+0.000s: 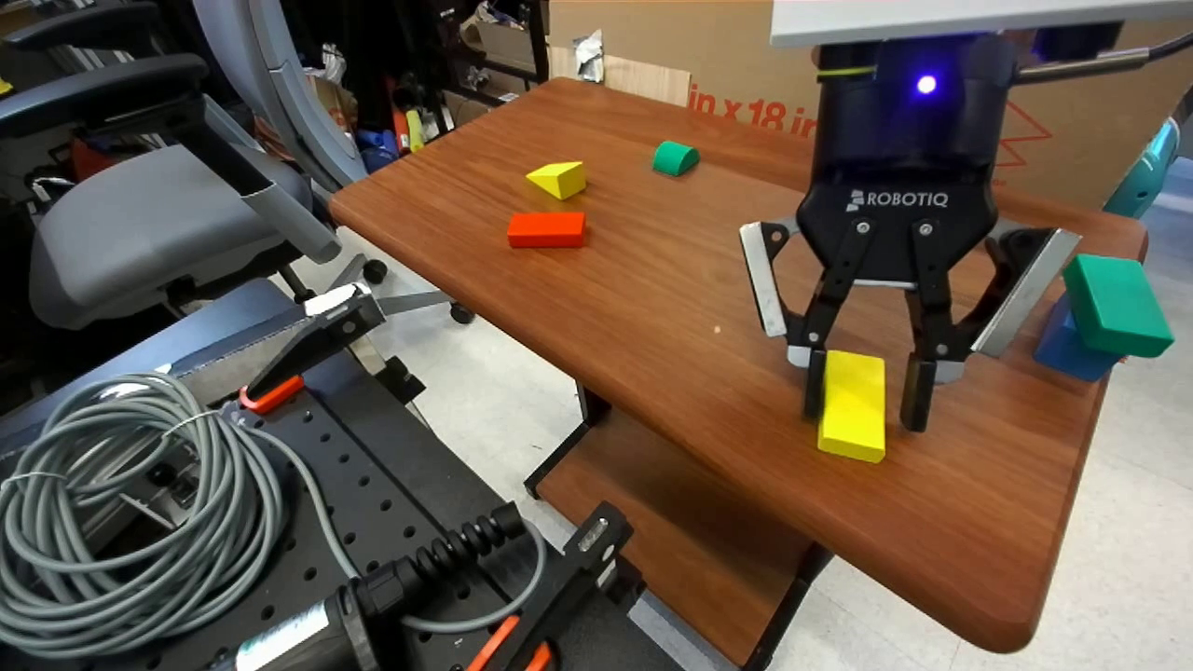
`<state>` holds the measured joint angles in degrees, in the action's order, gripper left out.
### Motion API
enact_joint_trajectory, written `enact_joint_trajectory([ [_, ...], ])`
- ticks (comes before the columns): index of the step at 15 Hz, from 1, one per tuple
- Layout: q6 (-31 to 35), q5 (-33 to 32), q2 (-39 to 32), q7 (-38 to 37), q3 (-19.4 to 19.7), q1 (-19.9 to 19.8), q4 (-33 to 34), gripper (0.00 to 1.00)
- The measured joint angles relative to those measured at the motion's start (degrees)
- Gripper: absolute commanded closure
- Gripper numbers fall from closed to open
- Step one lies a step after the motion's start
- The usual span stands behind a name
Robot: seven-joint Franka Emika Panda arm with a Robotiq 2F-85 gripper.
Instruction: Pick up the yellow cuboid from the table and move it backwards.
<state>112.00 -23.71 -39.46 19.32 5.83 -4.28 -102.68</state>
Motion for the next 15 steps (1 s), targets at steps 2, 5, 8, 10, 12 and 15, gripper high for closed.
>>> enact_joint_trajectory([
  [2,0.2,-0.6,0.2,0.1,-0.4,0.3,0.3,0.04],
  [5,0.9,-1.4,2.8,0.6,-2.0,1.3,-0.7,0.00],
  [8,5.7,-2.5,9.0,-0.3,-3.1,2.9,-4.9,0.00],
  [10,9.1,-2.4,13.7,-2.0,-3.7,3.3,-7.5,0.00],
  [12,12.3,-1.8,18.5,-4.0,-4.3,3.5,-9.7,0.00],
  [15,16.2,1.9,25.7,-5.9,-5.4,3.5,-13.0,0.00],
])
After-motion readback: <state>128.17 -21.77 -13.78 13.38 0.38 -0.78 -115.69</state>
